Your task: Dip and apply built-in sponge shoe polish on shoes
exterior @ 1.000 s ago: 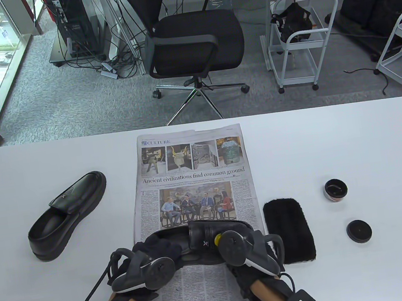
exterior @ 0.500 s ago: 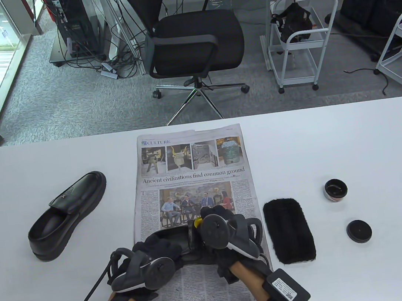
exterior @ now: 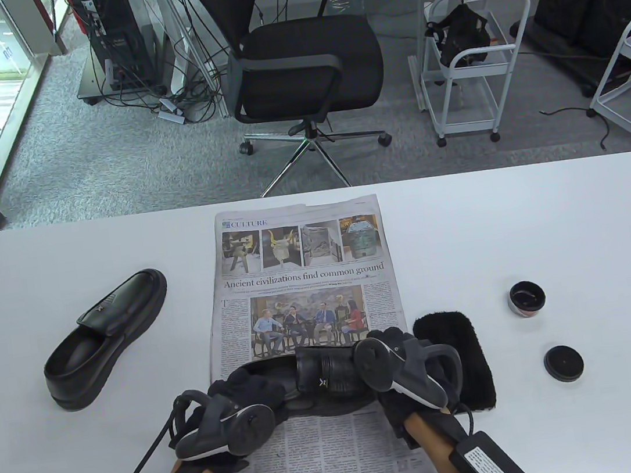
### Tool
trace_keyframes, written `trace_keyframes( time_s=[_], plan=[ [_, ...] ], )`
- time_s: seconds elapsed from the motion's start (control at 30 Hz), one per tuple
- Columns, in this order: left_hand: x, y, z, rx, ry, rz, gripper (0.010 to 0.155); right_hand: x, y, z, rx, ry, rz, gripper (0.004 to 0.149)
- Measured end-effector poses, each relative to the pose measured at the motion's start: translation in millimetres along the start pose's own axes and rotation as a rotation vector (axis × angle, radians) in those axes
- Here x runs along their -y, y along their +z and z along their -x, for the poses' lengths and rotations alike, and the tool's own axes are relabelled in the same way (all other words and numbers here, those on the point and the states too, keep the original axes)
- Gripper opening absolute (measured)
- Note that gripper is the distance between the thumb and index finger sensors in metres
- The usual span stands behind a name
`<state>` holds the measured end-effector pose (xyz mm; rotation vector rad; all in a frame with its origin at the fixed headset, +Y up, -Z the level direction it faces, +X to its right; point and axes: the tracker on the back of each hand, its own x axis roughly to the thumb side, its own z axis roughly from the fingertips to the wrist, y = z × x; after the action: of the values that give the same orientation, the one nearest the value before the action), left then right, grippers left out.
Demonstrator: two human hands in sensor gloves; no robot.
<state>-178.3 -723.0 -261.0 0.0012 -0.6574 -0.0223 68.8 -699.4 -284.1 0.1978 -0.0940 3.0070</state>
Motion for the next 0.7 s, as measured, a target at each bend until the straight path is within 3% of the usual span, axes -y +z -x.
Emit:
trace_keyframes(
  time_s=[0.27, 0.5, 0.7],
  plan=[
    [0, 0, 0, 0.000, 0.000, 0.000, 0.047, -4, 17, -31, 0.137, 0.031, -0.042, 0.044],
    [0, 0, 0, 0.002, 0.004, -0.007, 0.047, -3, 20, -54, 0.239, -0.054, 0.033, 0.044],
    [0, 0, 0, 0.002, 0.003, -0.004, 0.047, -2, 7, -63, 0.220, -0.100, 0.117, 0.045]
  ],
)
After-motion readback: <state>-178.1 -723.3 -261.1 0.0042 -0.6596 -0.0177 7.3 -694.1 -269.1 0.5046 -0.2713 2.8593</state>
